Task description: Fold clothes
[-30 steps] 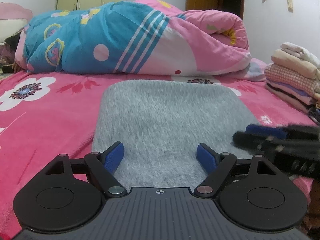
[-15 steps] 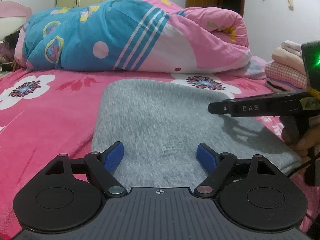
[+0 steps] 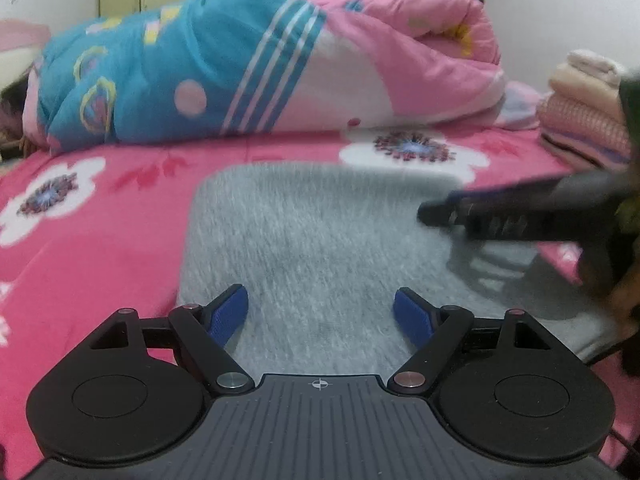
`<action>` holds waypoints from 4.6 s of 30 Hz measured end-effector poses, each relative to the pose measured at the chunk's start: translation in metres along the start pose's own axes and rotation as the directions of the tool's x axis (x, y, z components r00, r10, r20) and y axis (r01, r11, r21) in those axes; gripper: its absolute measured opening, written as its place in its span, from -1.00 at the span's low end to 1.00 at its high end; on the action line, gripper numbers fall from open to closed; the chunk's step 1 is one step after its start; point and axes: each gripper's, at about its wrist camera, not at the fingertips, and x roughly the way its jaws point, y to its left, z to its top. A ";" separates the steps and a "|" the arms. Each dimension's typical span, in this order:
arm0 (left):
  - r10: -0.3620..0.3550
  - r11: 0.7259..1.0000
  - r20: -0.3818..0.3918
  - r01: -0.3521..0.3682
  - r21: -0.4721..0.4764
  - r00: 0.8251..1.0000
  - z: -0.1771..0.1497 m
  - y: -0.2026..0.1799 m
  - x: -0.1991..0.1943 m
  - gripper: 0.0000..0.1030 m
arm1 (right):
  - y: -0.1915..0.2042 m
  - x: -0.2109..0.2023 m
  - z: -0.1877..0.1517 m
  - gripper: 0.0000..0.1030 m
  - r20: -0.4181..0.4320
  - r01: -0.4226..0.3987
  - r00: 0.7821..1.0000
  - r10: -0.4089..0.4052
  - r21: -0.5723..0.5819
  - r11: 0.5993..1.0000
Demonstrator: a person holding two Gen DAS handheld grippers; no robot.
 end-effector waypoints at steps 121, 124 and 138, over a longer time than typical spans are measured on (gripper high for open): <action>0.060 0.996 0.010 -0.059 -0.066 0.998 -0.015 0.001 -0.017 0.90 | 0.046 -0.098 -0.080 -0.19 0.185 0.112 0.979 -0.091 -0.107 0.988; 0.060 0.996 0.007 -0.059 -0.067 0.998 -0.015 0.001 -0.019 0.90 | 0.047 -0.098 -0.080 -0.19 0.184 0.114 0.979 -0.092 -0.114 0.987; 0.058 0.996 0.000 -0.058 -0.074 0.998 -0.015 0.001 -0.024 0.90 | 0.047 -0.102 -0.066 -0.19 0.180 0.116 0.980 -0.089 -0.146 0.982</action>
